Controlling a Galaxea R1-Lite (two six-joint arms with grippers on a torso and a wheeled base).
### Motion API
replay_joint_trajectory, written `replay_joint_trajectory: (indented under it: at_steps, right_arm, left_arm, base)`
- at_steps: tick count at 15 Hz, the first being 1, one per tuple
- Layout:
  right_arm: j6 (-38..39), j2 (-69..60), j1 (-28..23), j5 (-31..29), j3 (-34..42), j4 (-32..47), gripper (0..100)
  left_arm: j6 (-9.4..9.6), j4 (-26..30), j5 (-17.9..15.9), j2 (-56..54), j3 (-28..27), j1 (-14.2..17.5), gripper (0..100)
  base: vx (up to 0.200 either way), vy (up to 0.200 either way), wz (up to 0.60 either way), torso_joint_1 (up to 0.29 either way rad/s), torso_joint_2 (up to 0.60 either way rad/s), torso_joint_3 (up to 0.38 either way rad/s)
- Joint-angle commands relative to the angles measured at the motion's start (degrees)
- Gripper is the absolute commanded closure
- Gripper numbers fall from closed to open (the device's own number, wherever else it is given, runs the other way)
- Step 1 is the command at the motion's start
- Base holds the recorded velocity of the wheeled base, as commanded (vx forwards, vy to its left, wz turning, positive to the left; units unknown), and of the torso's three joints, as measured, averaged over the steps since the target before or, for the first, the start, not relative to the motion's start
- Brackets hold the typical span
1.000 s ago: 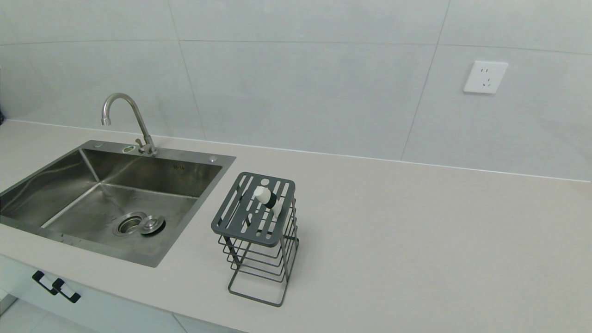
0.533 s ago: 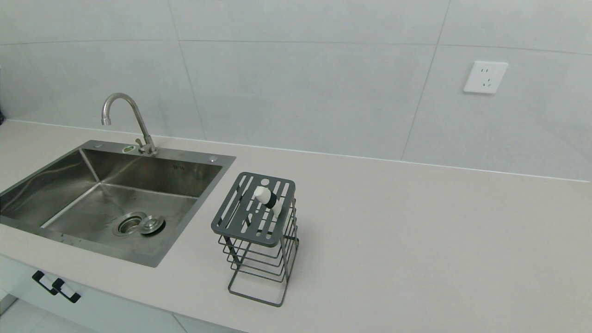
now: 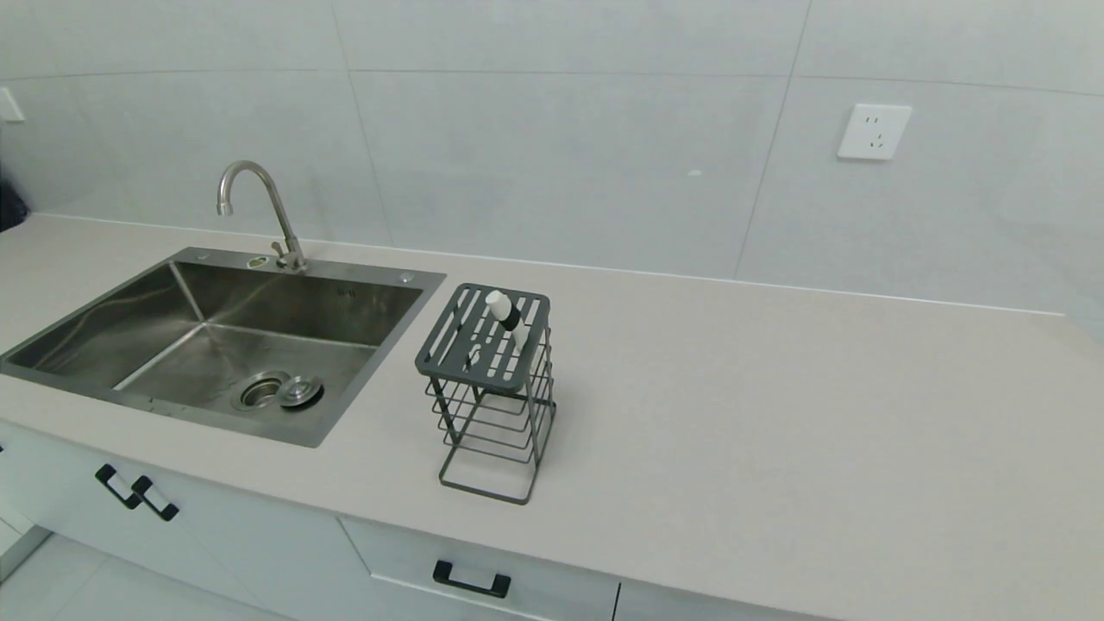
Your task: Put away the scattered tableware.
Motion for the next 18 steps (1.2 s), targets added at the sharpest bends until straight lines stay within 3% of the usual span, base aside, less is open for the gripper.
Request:
replay_joint_trajectory:
  at_steps: [1,4,9,13,18]
  right_arm:
    - [-0.03,0.09,0.02,0.01,0.05,0.00,0]
    - [0.06,0.09,0.02,0.01,0.05,-0.09,0]
    - [0.06,0.09,0.02,0.01,-0.04,0.00,0]
    - [0.06,0.09,0.02,0.01,-0.04,0.00,0]
    - [0.06,0.09,0.02,0.01,0.05,0.00,0]
  left_arm:
    - [0.00,0.02,0.01,0.07,0.01,0.00,0]
    - [0.00,0.02,0.01,0.07,0.01,0.00,0]
    - [-0.09,0.02,0.01,0.07,0.01,0.00,0]
    - [-0.18,0.02,0.36,0.07,0.01,0.00,0]
    - [-0.36,0.02,0.62,0.07,0.01,0.00,0]
  base:
    - [0.000,0.000,-0.60,0.002,0.00,0.007]
    - [0.000,0.000,-0.60,0.002,0.00,0.004]
    - [0.000,0.000,0.00,0.000,0.00,0.000]
    - [0.000,-0.200,0.00,0.007,0.00,0.002]
    - [0.000,-0.200,-0.60,0.003,0.00,0.001]
